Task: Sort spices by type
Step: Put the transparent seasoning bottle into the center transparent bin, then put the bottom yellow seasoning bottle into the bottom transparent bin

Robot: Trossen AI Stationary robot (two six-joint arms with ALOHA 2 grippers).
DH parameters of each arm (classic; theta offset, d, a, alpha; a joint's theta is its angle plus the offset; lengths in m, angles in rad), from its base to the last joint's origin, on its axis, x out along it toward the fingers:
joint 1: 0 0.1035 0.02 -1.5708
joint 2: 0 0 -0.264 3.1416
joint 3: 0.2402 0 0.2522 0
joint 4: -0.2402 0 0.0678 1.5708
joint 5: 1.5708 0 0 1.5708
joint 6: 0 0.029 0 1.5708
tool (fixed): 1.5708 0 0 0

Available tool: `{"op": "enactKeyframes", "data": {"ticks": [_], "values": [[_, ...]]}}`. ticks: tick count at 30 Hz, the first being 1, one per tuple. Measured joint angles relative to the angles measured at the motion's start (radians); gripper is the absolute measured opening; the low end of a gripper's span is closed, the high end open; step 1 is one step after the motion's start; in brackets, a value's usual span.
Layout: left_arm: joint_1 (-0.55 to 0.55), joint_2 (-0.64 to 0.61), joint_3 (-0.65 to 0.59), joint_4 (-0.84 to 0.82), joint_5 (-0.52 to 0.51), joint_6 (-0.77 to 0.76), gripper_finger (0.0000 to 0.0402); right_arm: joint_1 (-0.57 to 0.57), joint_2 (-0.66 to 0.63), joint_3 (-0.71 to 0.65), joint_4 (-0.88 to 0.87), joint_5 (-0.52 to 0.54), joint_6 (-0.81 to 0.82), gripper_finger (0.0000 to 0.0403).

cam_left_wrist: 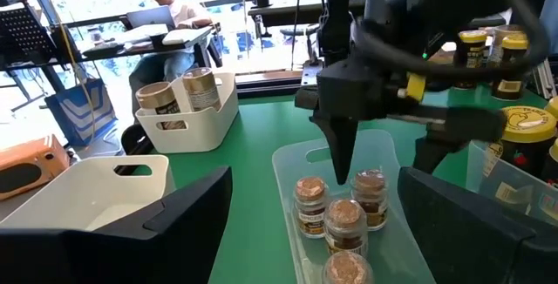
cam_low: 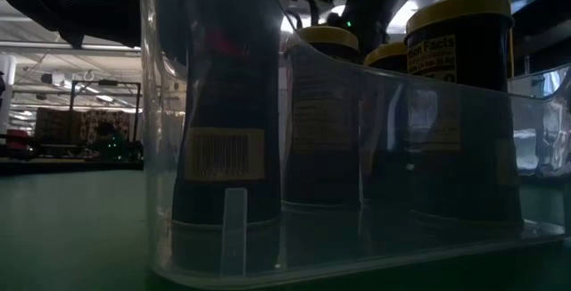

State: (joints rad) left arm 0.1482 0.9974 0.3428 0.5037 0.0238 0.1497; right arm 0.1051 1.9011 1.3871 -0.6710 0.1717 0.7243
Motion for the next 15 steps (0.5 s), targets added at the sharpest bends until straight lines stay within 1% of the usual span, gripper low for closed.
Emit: {"op": "enactKeyframes", "data": {"ticks": [3, 9, 13, 15], "values": [[0.000, 0.000, 0.000, 0.000, 0.000, 0.000, 0.0314, 0.012, 0.000, 0.058, -0.085, -0.032, 0.005, 0.0347], [0.000, 0.000, 0.000, 0.000, 0.000, -0.003, 0.0314, 0.080, -0.001, 0.225, -0.374, 0.004, 0.048, 0.0340], [0.000, 0.000, 0.000, 0.000, 0.000, -0.003, 0.0314, 0.149, -0.002, 0.299, -0.536, 0.050, 0.152, 0.0327], [0.000, 0.000, 0.000, 0.000, 0.000, -0.003, 0.0314, 0.187, -0.002, 0.316, -0.639, 0.054, 0.246, 0.0321]]}}
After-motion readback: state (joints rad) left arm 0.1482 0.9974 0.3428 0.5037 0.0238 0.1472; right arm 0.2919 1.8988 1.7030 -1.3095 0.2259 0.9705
